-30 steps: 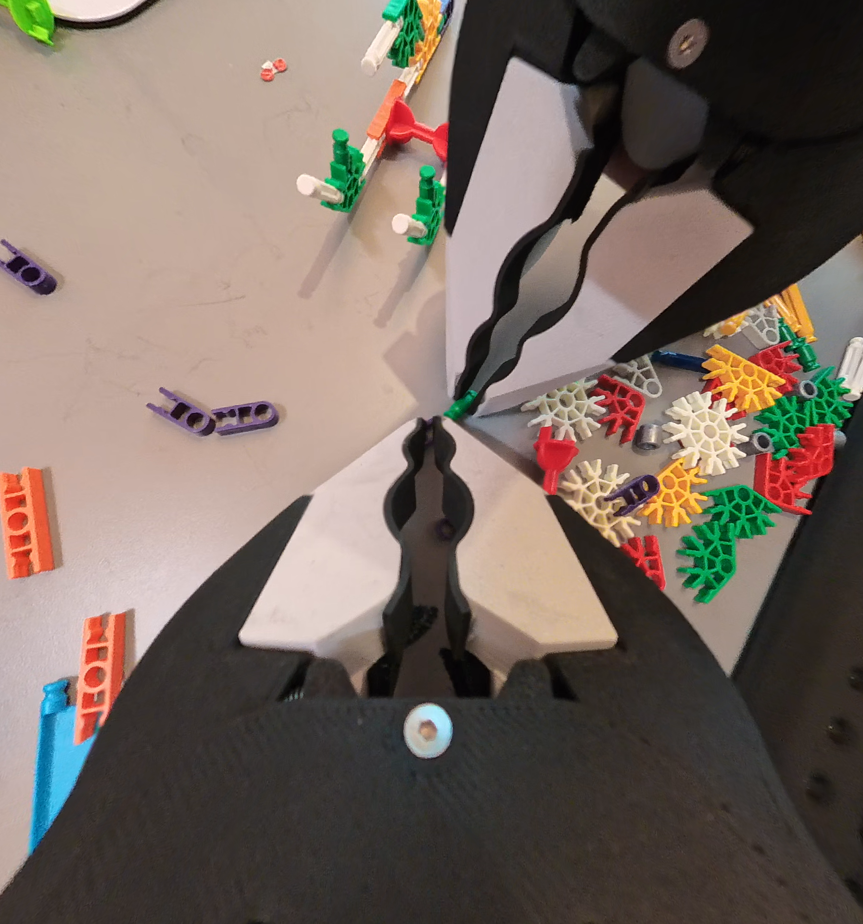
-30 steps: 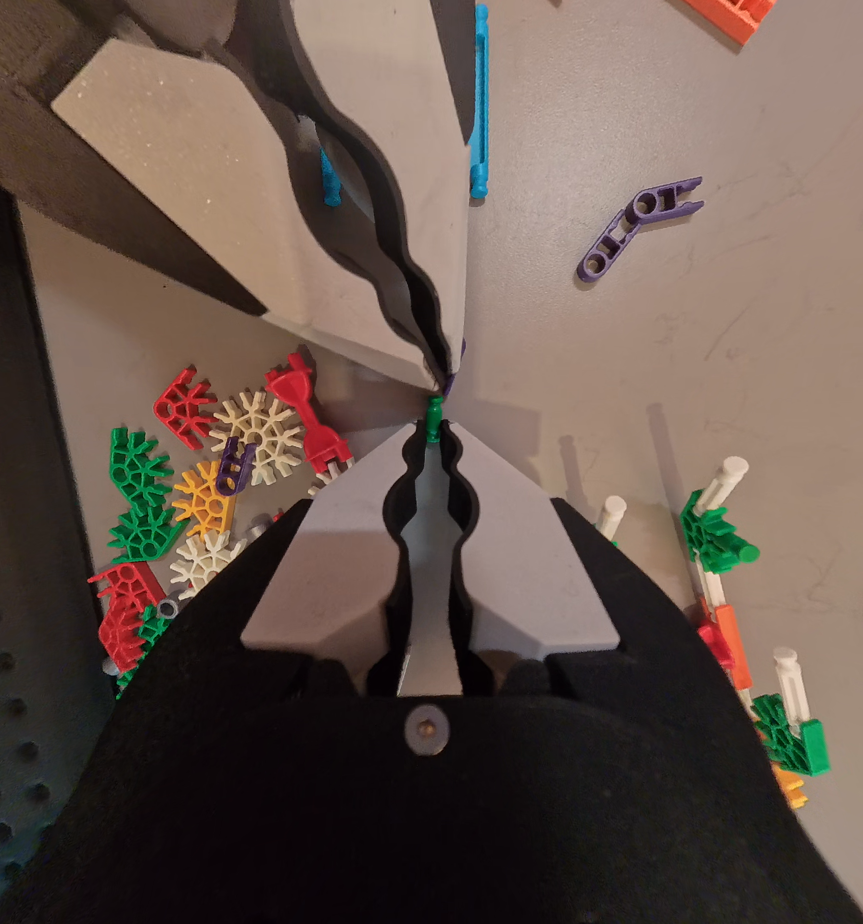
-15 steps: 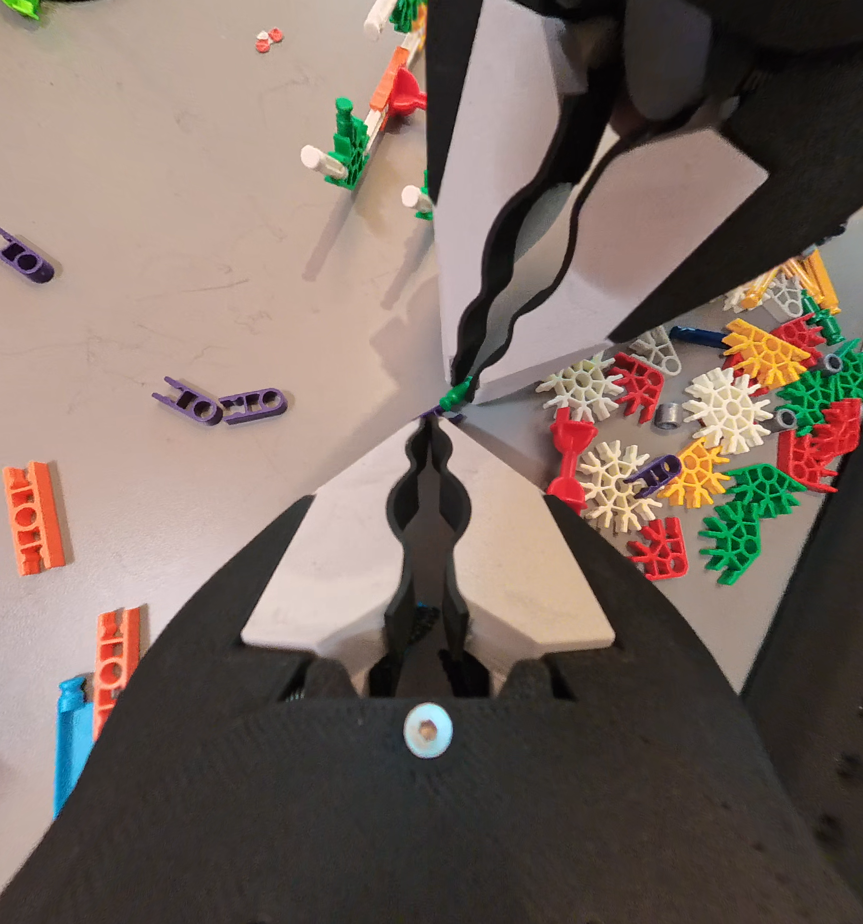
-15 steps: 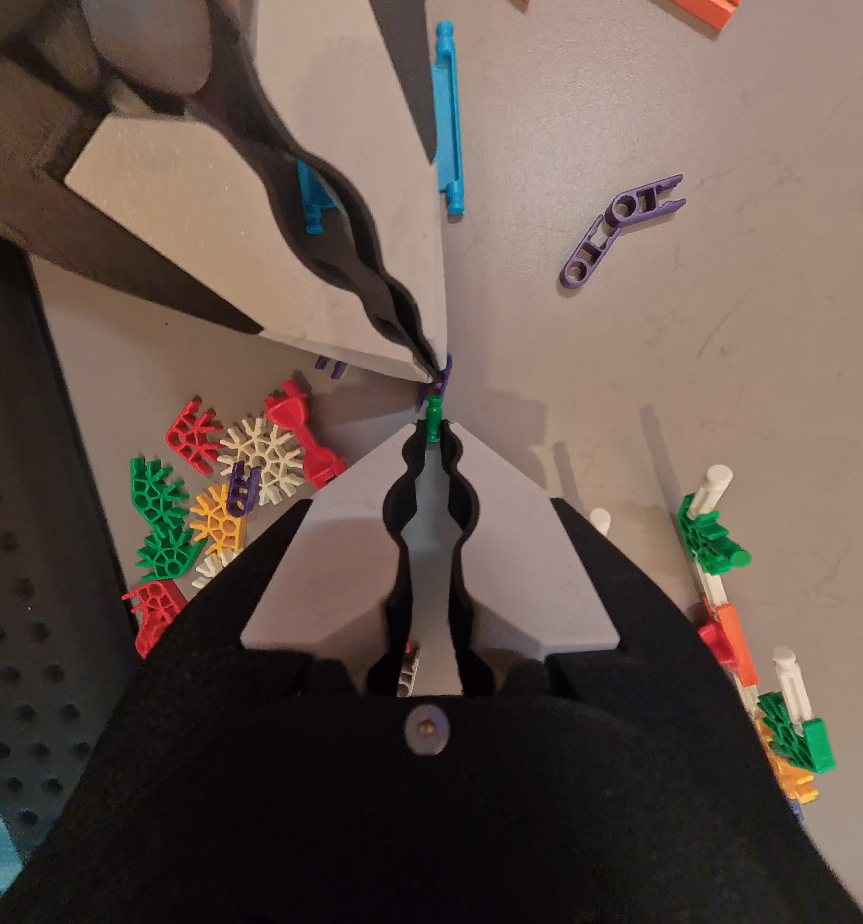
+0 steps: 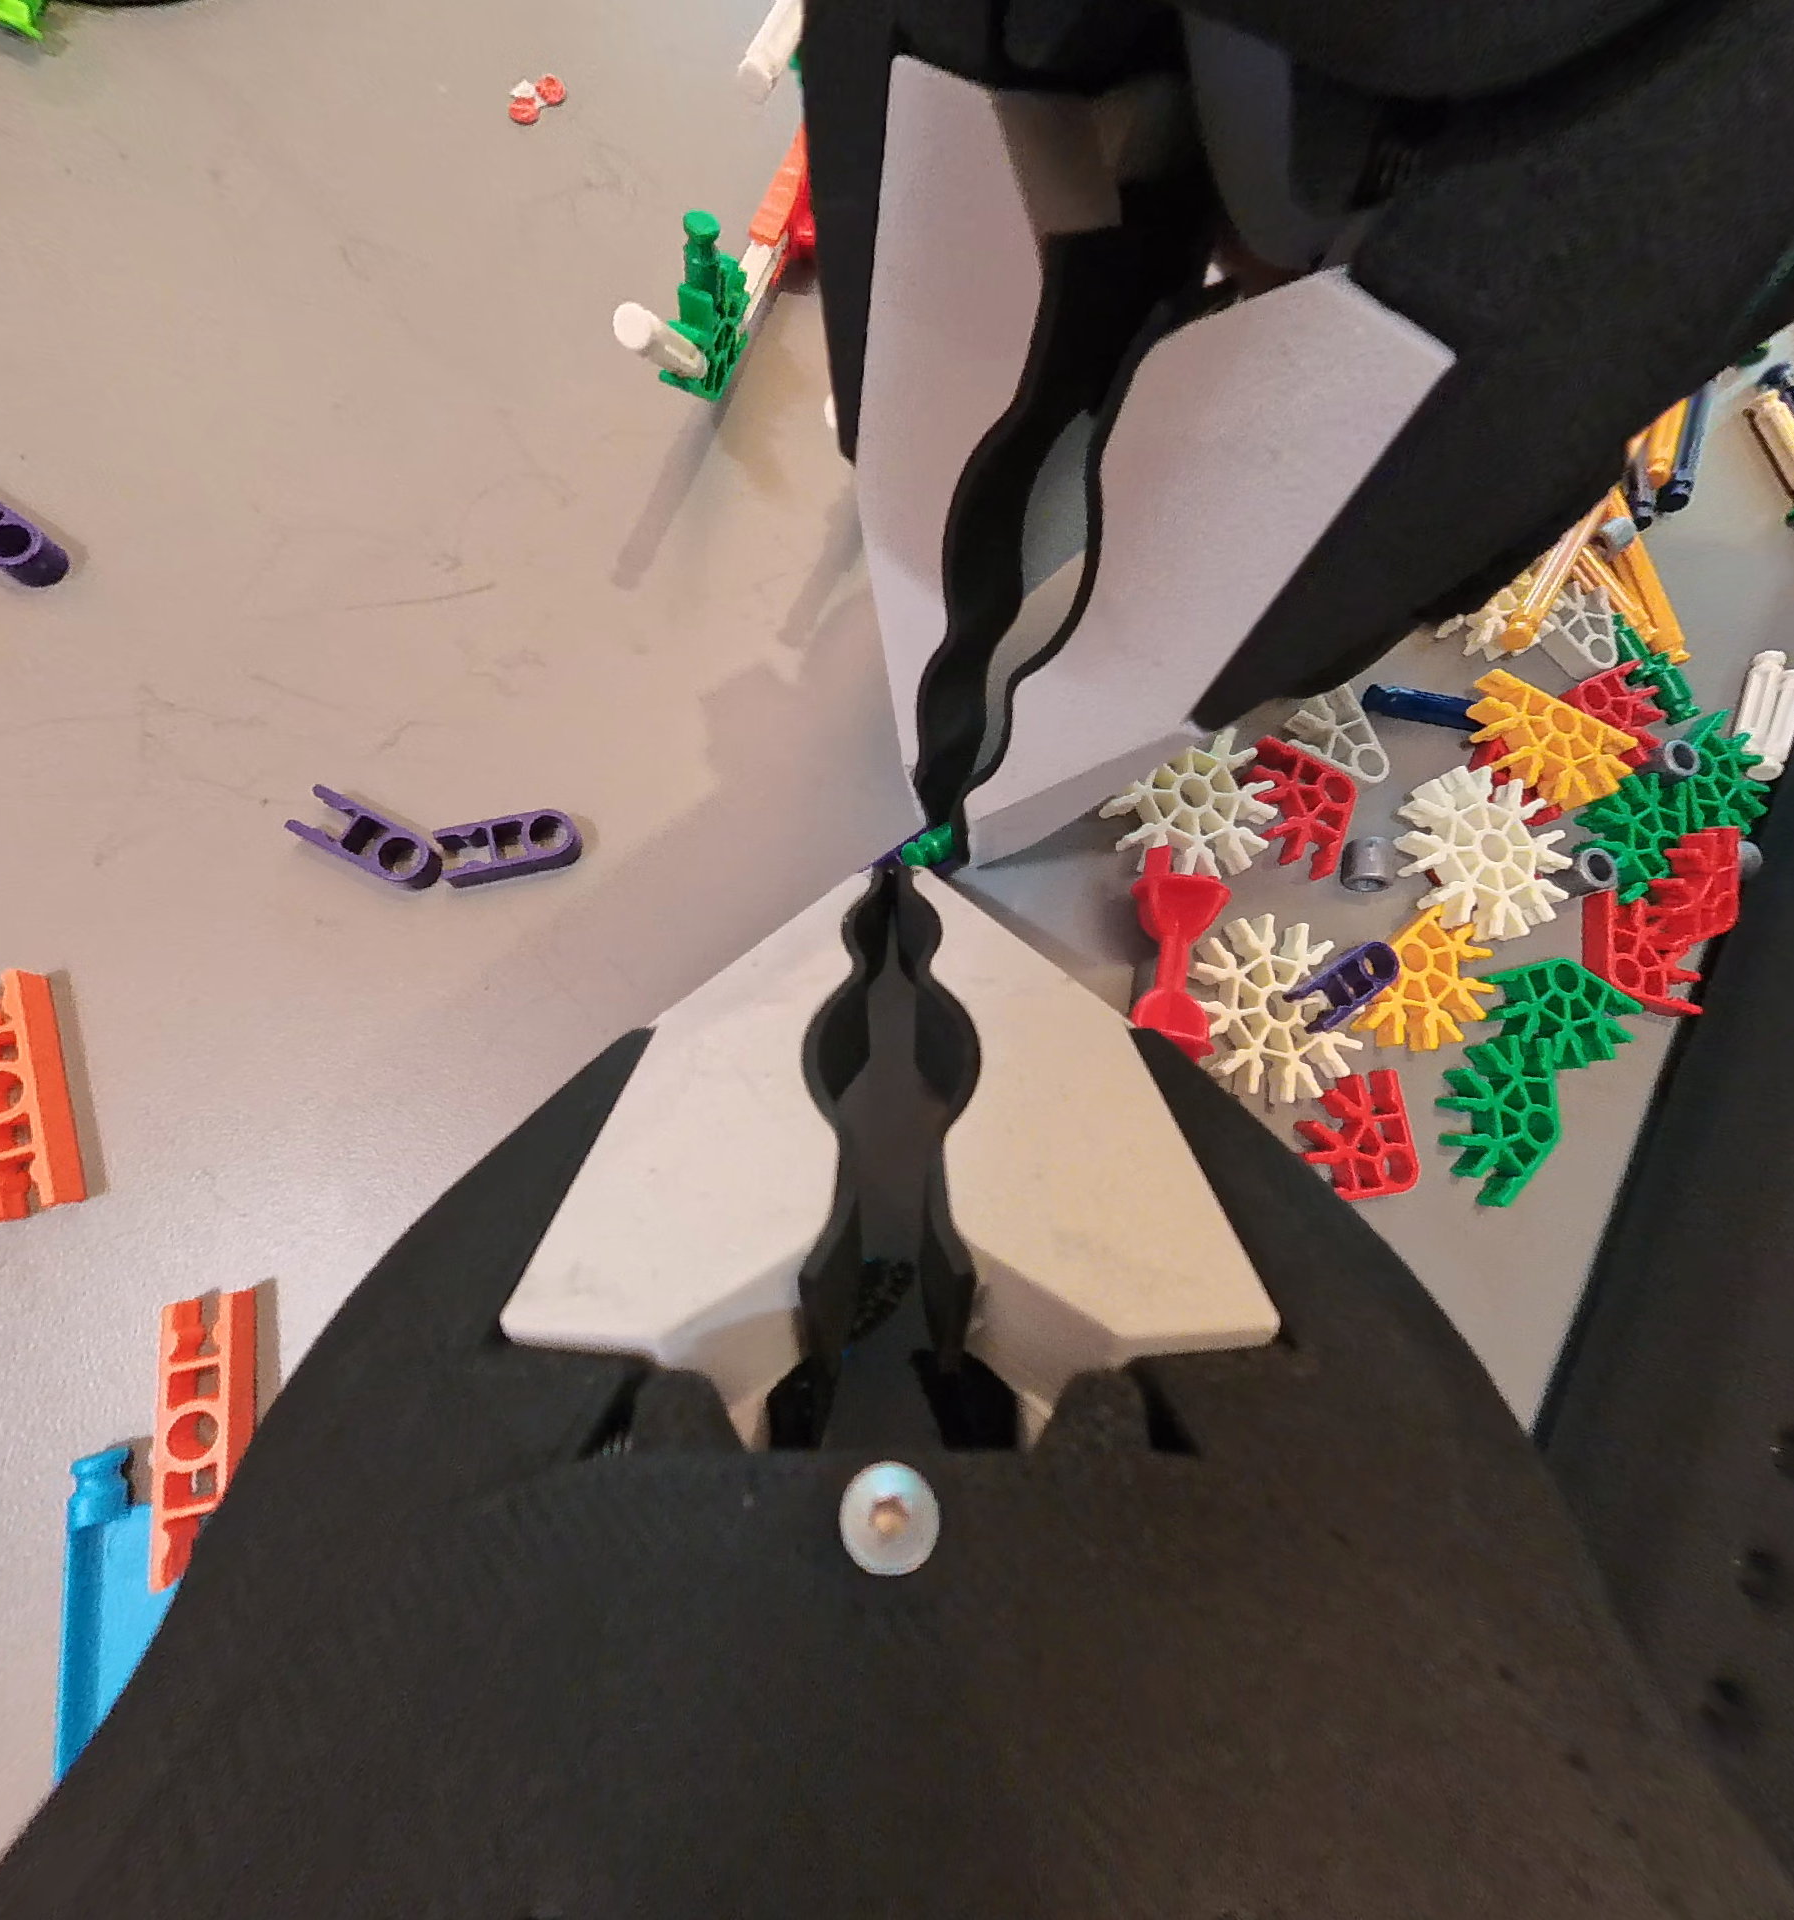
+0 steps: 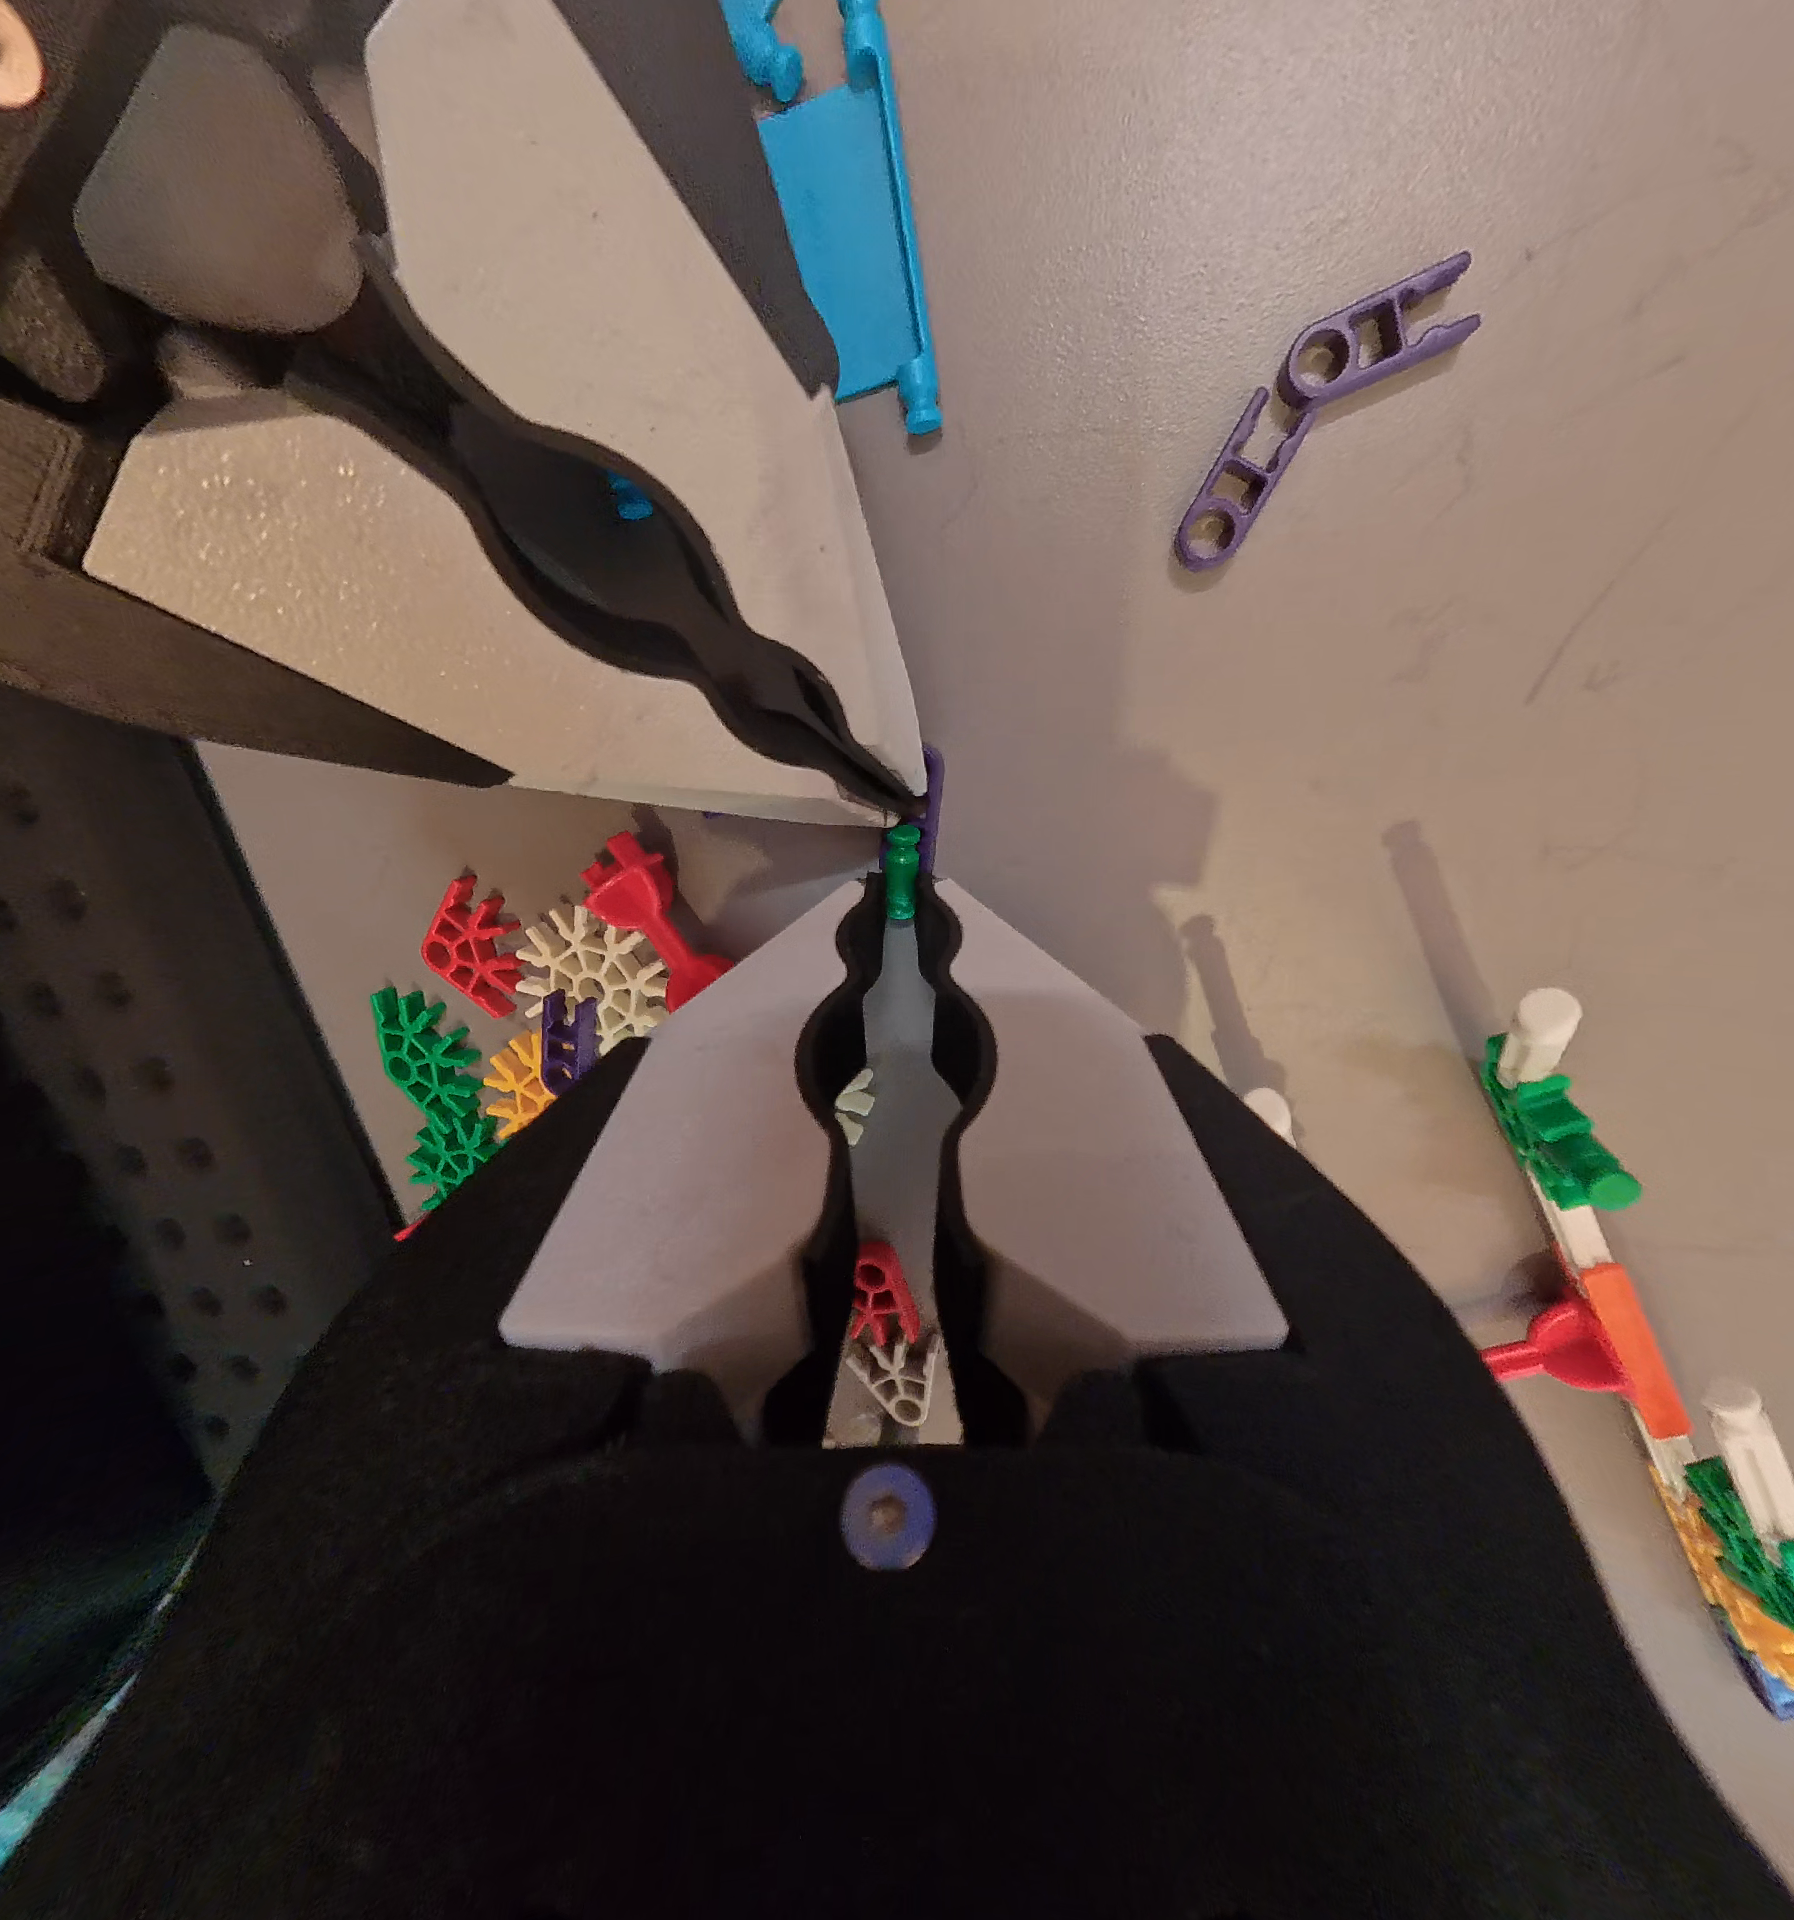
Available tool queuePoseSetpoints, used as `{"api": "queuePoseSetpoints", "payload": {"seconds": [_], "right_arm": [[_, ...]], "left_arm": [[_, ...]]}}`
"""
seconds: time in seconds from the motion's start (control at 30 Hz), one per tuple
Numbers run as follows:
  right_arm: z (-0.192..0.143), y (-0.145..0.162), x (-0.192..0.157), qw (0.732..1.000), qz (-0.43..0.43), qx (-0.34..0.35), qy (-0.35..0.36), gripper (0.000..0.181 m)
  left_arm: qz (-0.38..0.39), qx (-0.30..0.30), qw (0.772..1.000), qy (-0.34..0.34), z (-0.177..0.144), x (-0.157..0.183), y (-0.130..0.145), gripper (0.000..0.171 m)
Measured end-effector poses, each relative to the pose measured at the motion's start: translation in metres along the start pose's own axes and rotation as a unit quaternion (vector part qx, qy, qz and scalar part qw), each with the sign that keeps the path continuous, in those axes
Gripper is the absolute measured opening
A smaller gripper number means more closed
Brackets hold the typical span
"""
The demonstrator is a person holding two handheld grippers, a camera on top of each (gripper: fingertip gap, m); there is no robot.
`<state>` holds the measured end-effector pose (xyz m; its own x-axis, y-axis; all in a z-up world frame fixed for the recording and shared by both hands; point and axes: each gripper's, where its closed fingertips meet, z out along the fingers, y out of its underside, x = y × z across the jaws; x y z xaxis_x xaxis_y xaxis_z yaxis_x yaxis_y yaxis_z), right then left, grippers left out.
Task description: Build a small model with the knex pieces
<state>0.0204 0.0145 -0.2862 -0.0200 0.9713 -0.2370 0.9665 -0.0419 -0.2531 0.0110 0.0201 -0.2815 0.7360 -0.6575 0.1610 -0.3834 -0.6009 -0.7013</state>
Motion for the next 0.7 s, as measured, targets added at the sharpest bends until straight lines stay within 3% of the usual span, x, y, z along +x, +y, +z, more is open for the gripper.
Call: {"api": "queuePoseSetpoints", "payload": {"seconds": [0.47,0.7], "right_arm": [[0.0015,0.0018,-0.0017,0.999,0.009,-0.029,-0.013,0.003],[0.0019,0.0004,-0.001,0.999,0.011,-0.034,-0.021,0.003]], "left_arm": [[-0.016,0.008,1.0,0.024,-0.0005,0.0026,-0.0001,0.003],[-0.07,0.013,0.997,0.042,-0.0005,0.0011,-0.0019,0.007]]}}
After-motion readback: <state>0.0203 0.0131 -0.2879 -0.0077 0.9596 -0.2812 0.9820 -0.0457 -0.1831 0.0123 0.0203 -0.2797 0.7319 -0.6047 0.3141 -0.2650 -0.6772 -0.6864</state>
